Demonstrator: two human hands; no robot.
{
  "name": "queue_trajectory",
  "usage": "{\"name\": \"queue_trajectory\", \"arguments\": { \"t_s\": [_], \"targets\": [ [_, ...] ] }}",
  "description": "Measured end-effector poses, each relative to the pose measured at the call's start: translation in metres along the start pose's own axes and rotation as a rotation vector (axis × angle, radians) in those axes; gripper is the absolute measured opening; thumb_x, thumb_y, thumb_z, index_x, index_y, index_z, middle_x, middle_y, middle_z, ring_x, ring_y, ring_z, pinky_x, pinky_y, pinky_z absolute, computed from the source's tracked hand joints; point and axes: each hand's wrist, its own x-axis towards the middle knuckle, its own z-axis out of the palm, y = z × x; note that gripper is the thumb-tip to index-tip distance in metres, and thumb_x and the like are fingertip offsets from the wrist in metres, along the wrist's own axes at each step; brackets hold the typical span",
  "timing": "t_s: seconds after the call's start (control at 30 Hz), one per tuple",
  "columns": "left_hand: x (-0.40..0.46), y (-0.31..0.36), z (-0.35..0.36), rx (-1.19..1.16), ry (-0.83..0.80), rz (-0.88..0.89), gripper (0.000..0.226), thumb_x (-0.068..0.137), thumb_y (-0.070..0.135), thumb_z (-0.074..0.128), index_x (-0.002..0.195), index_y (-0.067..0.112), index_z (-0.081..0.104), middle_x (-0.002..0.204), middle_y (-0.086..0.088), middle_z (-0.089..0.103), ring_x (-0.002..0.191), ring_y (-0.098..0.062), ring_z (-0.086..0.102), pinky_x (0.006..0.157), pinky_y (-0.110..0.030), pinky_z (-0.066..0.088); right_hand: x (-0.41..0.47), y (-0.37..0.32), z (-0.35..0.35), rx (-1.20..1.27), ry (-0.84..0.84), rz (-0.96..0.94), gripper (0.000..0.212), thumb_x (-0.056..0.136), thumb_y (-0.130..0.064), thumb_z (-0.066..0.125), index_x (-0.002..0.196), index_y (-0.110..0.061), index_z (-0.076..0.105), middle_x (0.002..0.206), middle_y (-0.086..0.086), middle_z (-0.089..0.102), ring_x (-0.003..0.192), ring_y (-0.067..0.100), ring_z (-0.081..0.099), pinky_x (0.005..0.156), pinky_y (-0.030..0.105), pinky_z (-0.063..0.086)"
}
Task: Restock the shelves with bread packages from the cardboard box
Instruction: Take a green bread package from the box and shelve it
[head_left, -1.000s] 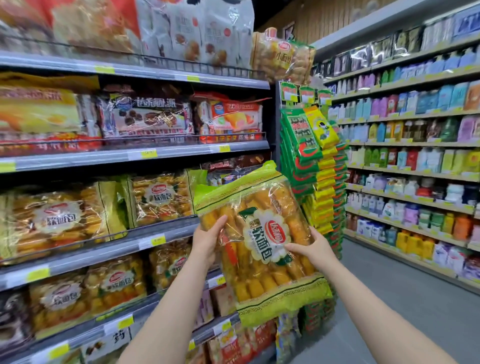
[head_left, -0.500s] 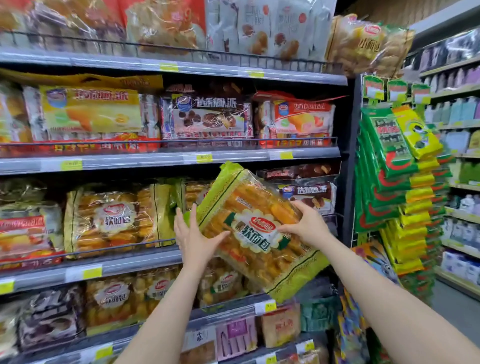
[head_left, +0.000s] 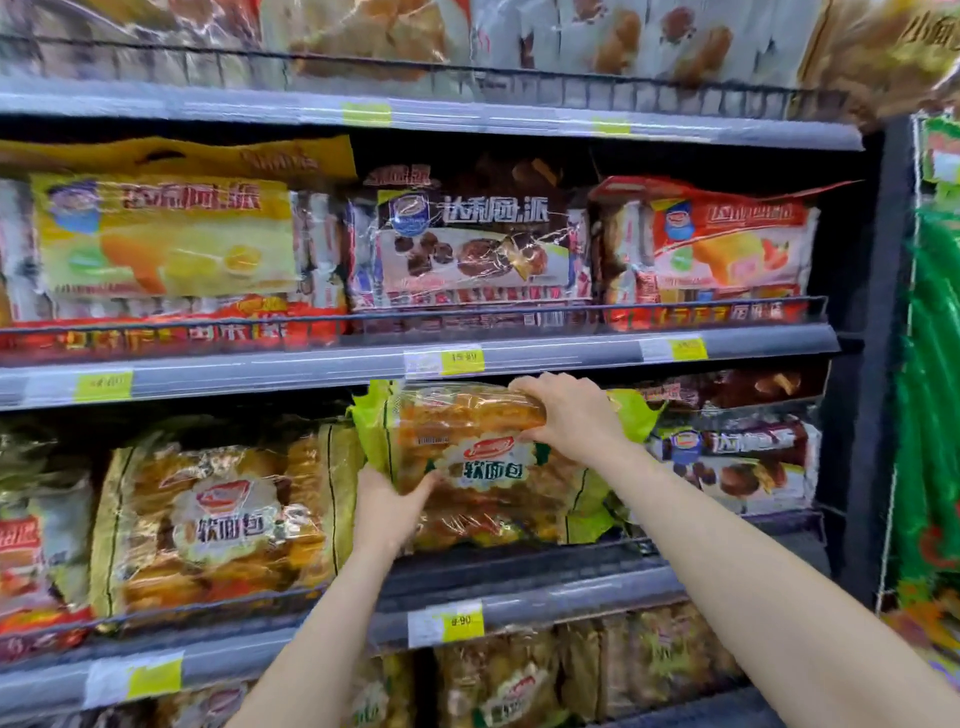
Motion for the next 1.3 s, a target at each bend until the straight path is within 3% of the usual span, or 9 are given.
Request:
{"name": "queue_trajectory", "arguments": {
  "t_s": [0.2,0.37,0.47,0.6,0.73,0.83,0.97,1.17,1.3],
  "targets": [
    [0.013,-0.021,0.017,0.241,0.049,-0.083,0.068,0.081,0.066,0.047,0.101,0.001,0.047,0.093,-0.014,0.060,0.076,-0.028,0.058,0.060,-0.033,0.046,0.044,0.007,0.030,0.042,-0.224,-0.015,0.074,0.069,-0.049,0.072,0.133,-0.033,0.041,0.121,0.006,0.062,0.111,0.028,0.056,0.085,0.035,0.045],
    [0.006,-0.032,0.034,0.452,-0.053,-0.146,0.061,0.085,0.069,0.034,0.082,0.008,0.041,0.091,-0.011,0.057,0.077,-0.026,0.052,0.066,-0.033,0.041,0.051,0.017,0.064,0.042,-0.399,0.018,0.081,0.065,-0.051,0.073,0.136,-0.036,0.037,0.131,0.011,0.055,0.118,0.030,0.052,0.090,0.034,0.044],
    [0.011,-0.027,0.042,0.508,-0.026,-0.184,0.074,0.084,0.070,0.030,0.104,0.002,0.050,0.104,-0.015,0.062,0.085,-0.029,0.057,0.070,-0.034,0.045,0.052,0.023,0.084,0.024,-0.374,0.054,0.081,0.069,-0.054,0.069,0.138,-0.032,0.033,0.137,0.010,0.049,0.121,0.029,0.049,0.094,0.036,0.041],
    [0.019,-0.015,0.042,0.421,-0.029,-0.236,0.084,0.083,0.070,0.037,0.118,-0.006,0.045,0.106,-0.017,0.061,0.083,-0.028,0.060,0.064,-0.032,0.047,0.027,0.030,0.087,0.068,-0.006,0.009,0.078,0.071,-0.043,0.072,0.138,-0.019,0.038,0.135,0.012,0.048,0.126,0.031,0.042,0.107,0.042,0.030],
    [0.005,-0.019,0.036,0.221,0.045,-0.222,0.098,0.080,0.060,0.054,0.139,-0.010,0.020,0.140,-0.029,0.035,0.125,-0.039,0.043,0.100,-0.044,0.042,-0.062,0.037,0.086,0.338,0.254,0.064,0.067,0.073,-0.032,0.074,0.132,-0.021,0.043,0.130,0.007,0.051,0.123,0.023,0.044,0.106,0.041,0.037],
    [-0.026,-0.024,0.034,0.214,0.077,-0.050,0.102,0.083,0.054,0.056,0.147,0.000,-0.001,0.153,-0.024,0.016,0.141,-0.037,0.018,0.113,-0.046,0.022,-0.137,0.052,0.097,0.452,0.191,0.241,0.061,0.077,-0.032,0.071,0.131,-0.029,0.042,0.131,0.000,0.046,0.124,0.017,0.040,0.105,0.033,0.032],
    [-0.055,-0.038,0.043,0.212,0.070,0.144,0.091,0.084,0.044,0.061,0.149,0.019,0.003,0.154,-0.016,0.016,0.141,-0.032,0.015,0.113,-0.048,0.022,-0.180,0.069,0.120,0.445,-0.019,0.377,0.061,0.084,-0.038,0.062,0.137,-0.036,0.033,0.141,0.000,0.034,0.131,0.021,0.033,0.105,0.037,0.035],
    [-0.042,-0.043,0.062,0.213,0.028,0.004,0.107,0.070,0.049,0.074,0.147,0.037,0.001,0.155,-0.023,0.008,0.143,-0.037,0.009,0.112,-0.054,0.020,-0.140,0.055,0.126,0.427,-0.036,0.394,0.074,0.087,-0.040,0.056,0.142,-0.047,0.007,0.156,0.006,0.006,0.143,0.025,0.014,0.108,0.042,0.032],
    [-0.030,-0.041,0.072,0.479,0.081,-0.059,0.111,0.062,0.070,0.066,0.147,0.034,0.006,0.147,-0.027,0.027,0.133,-0.042,0.030,0.106,-0.053,0.032,-0.113,0.055,0.141,0.392,-0.140,0.428,0.084,0.088,-0.035,0.056,0.142,-0.046,-0.008,0.157,0.013,0.003,0.138,0.031,0.030,0.098,0.043,0.043]
  ]
}}
